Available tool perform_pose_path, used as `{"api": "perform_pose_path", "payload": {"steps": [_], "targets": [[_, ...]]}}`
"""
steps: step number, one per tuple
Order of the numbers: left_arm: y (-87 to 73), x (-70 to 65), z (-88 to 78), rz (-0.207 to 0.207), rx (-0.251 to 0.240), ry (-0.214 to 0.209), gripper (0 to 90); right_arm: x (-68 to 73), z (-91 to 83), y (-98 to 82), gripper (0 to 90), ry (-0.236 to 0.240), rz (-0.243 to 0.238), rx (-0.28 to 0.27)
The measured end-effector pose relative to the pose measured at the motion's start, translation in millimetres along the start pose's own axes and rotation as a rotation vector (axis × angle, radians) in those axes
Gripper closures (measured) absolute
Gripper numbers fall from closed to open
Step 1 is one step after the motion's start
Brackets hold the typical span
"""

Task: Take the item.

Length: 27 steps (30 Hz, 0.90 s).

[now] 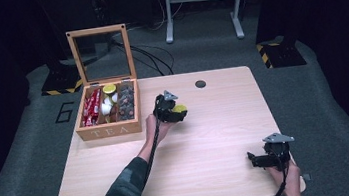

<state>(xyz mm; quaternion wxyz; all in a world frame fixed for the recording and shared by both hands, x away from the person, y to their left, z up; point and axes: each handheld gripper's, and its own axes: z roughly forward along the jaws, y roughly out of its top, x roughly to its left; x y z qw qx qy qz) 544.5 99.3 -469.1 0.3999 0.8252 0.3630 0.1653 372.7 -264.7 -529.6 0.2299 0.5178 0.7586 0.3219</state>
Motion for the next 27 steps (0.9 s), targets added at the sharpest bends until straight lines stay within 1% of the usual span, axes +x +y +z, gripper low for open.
{"api": "perform_pose_path", "payload": {"steps": [1, 3, 7, 8, 14, 15, 16, 18, 22, 24, 27], "targets": [[-0.8, 0.1, 1.5, 0.006, 0.014, -0.006, 37.7, 0.0, 0.0, 0.0, 0.9, 0.0, 0.0, 0.0], [-3.0, -1.8, 6.5, 0.0, 0.013, -0.007, 37.7, -0.3, -0.1, -0.1, 1.0, -0.002, -0.004, 0.0], [-6.7, -4.4, 13.5, 0.004, 0.032, -0.015, 37.8, -0.4, -0.1, -0.1, 1.0, -0.001, -0.004, 0.0], [-7.9, -5.9, 15.6, -0.003, 0.034, -0.014, 37.7, -0.3, -0.1, -0.1, 1.0, -0.001, -0.004, 0.001], [-12.4, -8.9, 23.9, 0.005, 0.054, -0.024, 37.7, -0.3, -0.1, -0.1, 1.0, -0.001, -0.005, 0.0], [-12.6, -8.7, 24.4, 0.01, 0.064, -0.026, 37.7, -0.3, -0.1, -0.1, 1.0, -0.001, -0.005, 0.0], [-13.4, -9.0, 25.6, 0.011, 0.058, -0.024, 37.7, -0.3, -0.1, -0.1, 1.0, -0.001, -0.005, 0.0], [-14.6, -9.6, 27.2, 0.0, 0.064, -0.027, 37.7, -0.3, -0.1, -0.1, 1.0, -0.001, -0.005, 0.0], [-15.3, -9.8, 27.8, -0.003, 0.06, -0.024, 37.7, -0.4, -0.2, -0.2, 1.1, -0.002, -0.009, 0.001], [-14.9, -9.8, 27.3, 0.01, 0.068, -0.026, 37.6, -0.3, -0.2, -0.1, 1.0, -0.002, -0.006, 0.001], [-14.8, -11.0, 27.1, 0.009, 0.071, -0.022, 37.3, -0.3, -0.3, -0.1, 1.0, -0.002, -0.008, 0.001]]}}
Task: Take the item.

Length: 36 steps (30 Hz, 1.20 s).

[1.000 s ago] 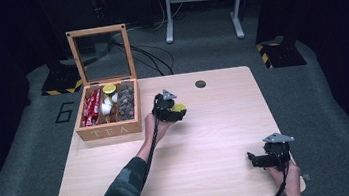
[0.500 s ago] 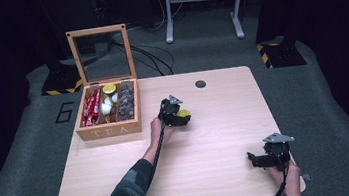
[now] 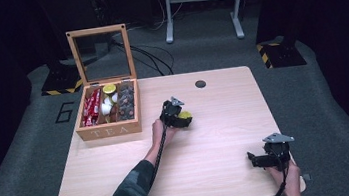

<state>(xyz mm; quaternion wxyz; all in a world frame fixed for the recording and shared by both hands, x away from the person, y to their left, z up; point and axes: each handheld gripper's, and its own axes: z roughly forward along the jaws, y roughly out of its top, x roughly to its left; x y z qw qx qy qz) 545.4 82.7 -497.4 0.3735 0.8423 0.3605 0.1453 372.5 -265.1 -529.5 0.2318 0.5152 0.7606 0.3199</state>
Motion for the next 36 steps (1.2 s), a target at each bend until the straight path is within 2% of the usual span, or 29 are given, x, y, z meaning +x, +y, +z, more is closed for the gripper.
{"api": "perform_pose_path", "payload": {"steps": [3, 4, 8, 12, 14, 18, 23, 25, 26, 27, 30, 31, 32, 34, 36], "targets": [[0.0, -0.5, -0.7, -0.008, 0.011, -0.01, 33.0, 1.0, -0.3, 0.0, 1.0, -0.003, 0.013, 0.002], [0.0, -0.8, -1.5, -0.004, 0.015, -0.013, 30.3, 0.4, 0.2, 0.2, 1.0, -0.003, 0.004, -0.004], [0.3, -2.4, -7.2, -0.023, -0.006, -0.012, 22.0, 0.4, 0.2, 0.1, 1.0, -0.003, 0.004, -0.004], [1.5, -3.4, -15.5, -0.025, 0.002, -0.033, 16.0, 0.9, 0.2, 0.1, 1.0, -0.004, 0.004, -0.005], [2.3, -5.0, -27.1, 0.002, -0.008, -0.036, 14.8, 0.9, 0.1, 0.1, 1.0, -0.004, 0.004, -0.004], [2.9, -4.4, -44.4, 0.006, -0.031, -0.038, 14.1, 0.9, 0.1, 0.0, 1.0, -0.004, 0.004, -0.005], [0.4, -3.5, -67.6, 0.037, -0.05, -0.033, 13.7, 0.8, 0.2, 0.1, 1.1, -0.004, 0.005, -0.004], [-1.2, -1.8, -77.6, 0.051, -0.054, -0.027, 13.7, -0.5, 0.2, 0.2, 1.0, -0.004, -0.01, -0.005], [-2.4, -1.5, -82.8, 0.048, -0.055, -0.025, 13.7, 1.4, -0.3, 0.0, 1.0, -0.004, 0.017, 0.001], [-3.4, -0.6, -87.5, 0.049, -0.058, -0.024, 13.7, -0.1, -0.1, -0.1, 1.0, -0.003, -0.004, -0.001], [-7.0, 1.8, -100.6, 0.053, -0.059, -0.028, 13.7, 0.2, 0.3, 0.2, 1.0, -0.005, -0.001, -0.005], [-7.9, 3.0, -105.2, 0.063, -0.06, -0.019, 13.6, 1.1, -0.1, 0.1, 1.0, -0.004, 0.014, 0.001], [-7.9, 3.0, -105.2, 0.063, -0.06, -0.019, 13.5, 1.1, -0.1, 0.1, 1.0, -0.004, 0.014, 0.001], [-12.4, 6.8, -120.6, 0.062, -0.064, -0.009, 13.1, 1.0, 0.0, 0.1, 1.0, -0.006, 0.011, -0.002], [-14.3, 8.3, -125.6, 0.065, -0.064, -0.003, 12.7, 0.5, 0.4, 0.2, 1.0, 0.0, 0.013, -0.002]]}}
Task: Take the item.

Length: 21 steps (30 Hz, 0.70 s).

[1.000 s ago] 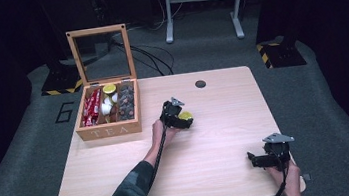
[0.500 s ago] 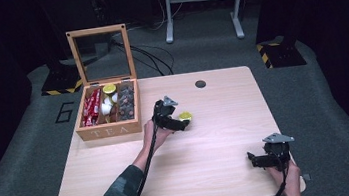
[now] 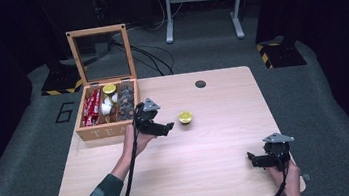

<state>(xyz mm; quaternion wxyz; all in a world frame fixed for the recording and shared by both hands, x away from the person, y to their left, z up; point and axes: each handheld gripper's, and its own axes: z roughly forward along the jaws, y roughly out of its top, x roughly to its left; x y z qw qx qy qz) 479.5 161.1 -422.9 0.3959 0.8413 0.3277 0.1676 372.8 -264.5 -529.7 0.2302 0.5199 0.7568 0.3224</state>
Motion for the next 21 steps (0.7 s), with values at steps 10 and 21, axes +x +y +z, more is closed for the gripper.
{"api": "perform_pose_path", "payload": {"steps": [10, 21], "targets": [[-35.4, 8.7, -45.0, -0.013, -0.026, 0.04, 11.7, 0.1, 0.1, 0.1, 0.9, -0.001, 0.007, -0.001], [-91.7, 24.3, -89.4, -0.041, -0.02, 0.129, 11.5, 0.2, 0.3, 0.2, 0.9, -0.003, 0.009, 0.002]]}}
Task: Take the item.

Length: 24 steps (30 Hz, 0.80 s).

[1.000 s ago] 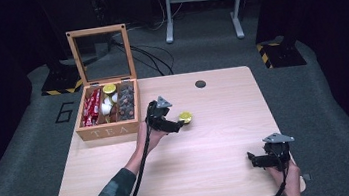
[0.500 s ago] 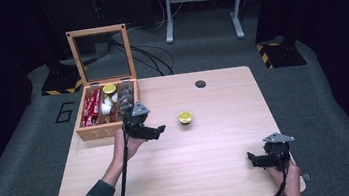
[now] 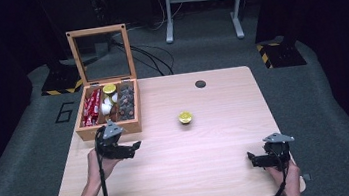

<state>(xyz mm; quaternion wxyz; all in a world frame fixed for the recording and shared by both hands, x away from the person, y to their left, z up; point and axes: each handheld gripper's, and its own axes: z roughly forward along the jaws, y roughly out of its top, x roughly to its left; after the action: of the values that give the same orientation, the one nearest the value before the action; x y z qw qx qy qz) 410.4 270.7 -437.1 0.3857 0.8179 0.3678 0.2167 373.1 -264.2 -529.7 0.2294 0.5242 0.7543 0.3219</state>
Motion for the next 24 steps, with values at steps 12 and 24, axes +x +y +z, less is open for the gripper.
{"api": "perform_pose_path", "payload": {"steps": [12, 24], "targets": [[-60.6, 19.3, -21.4, -0.117, 0.013, 0.059, 10.9, 0.1, -0.1, 0.0, 0.9, 0.0, 0.0, -0.003], [-117.0, 31.0, -29.1, -0.19, 0.082, 0.133, 9.4, 0.2, -0.1, -0.1, 0.9, 0.0, 0.001, -0.002]]}}
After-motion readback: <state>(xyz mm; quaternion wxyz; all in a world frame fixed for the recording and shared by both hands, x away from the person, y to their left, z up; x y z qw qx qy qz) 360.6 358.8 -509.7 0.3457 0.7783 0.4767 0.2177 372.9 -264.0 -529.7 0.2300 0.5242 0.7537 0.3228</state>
